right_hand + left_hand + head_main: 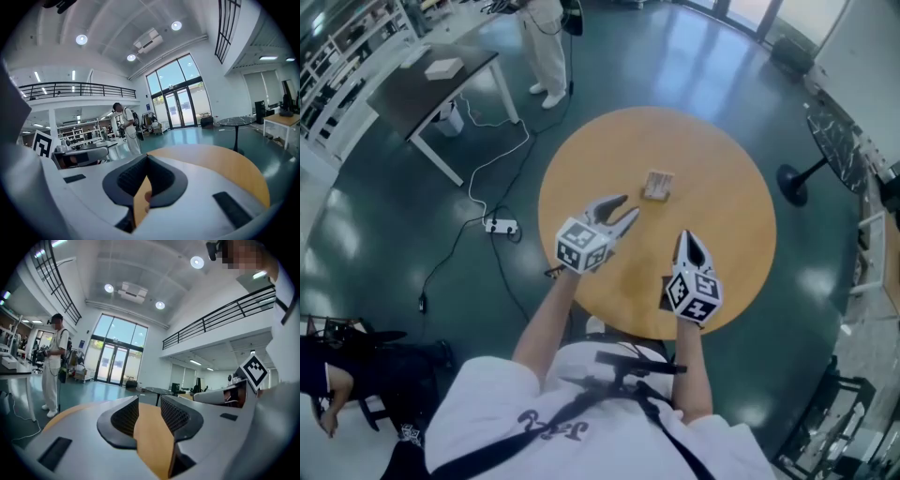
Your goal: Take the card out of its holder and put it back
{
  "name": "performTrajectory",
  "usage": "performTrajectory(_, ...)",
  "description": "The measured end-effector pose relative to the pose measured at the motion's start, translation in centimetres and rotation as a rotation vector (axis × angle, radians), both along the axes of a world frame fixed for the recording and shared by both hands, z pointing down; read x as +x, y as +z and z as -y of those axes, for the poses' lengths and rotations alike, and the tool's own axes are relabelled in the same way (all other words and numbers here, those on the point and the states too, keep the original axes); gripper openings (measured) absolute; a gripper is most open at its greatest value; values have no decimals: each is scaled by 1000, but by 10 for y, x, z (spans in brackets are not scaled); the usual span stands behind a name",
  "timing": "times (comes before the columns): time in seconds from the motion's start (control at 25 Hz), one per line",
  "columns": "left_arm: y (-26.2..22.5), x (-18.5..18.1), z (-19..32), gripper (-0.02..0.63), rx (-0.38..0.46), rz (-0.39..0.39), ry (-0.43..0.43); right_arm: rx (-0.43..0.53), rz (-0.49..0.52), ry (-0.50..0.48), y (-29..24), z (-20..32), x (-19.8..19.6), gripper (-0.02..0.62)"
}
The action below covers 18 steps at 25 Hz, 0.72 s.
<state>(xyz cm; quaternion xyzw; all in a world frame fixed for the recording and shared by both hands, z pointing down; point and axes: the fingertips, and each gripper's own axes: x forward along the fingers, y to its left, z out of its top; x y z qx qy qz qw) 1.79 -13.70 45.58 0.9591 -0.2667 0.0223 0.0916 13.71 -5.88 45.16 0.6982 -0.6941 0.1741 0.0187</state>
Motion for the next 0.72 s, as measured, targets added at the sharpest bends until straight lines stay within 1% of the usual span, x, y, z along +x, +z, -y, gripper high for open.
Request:
performTrajectory(0.08,-12,-4,-16,163,19,-24,-37,17,-3,2,-6,-14,-6,20)
performTrajectory(0.16,-23,-8,-30,144,84,-10,-94,37,-17,-4,-14,-25,-14,20)
performTrajectory(0.2,-29,-10,-35,110,116,-4,-128,47,-27,-8,-19,-29,-17,20)
performTrajectory(0.24,-34,-12,-41,65,132,-9,-157,55,-38,-10,-22,-33,-20,20)
performTrajectory(0.28,-37,-13,-45,34,135,-22,-178,61,-49,-9,-26,-36,-21,20)
performTrajectory(0.48,-35,-16,-58,14,79,-55,-204,90,-87,-20,-40,-45,-27,20)
performTrajectory(0.52,-37,-15,-60,14,79,-56,-205,95,-86,-26,-41,-45,-27,19)
performTrajectory(0.64,-45,-11,-71,13,120,-40,-212,110,-84,-38,-45,-46,-27,18)
performTrajectory(0.72,-51,-9,-81,12,140,-54,-229,121,-92,-58,-49,-50,-31,18)
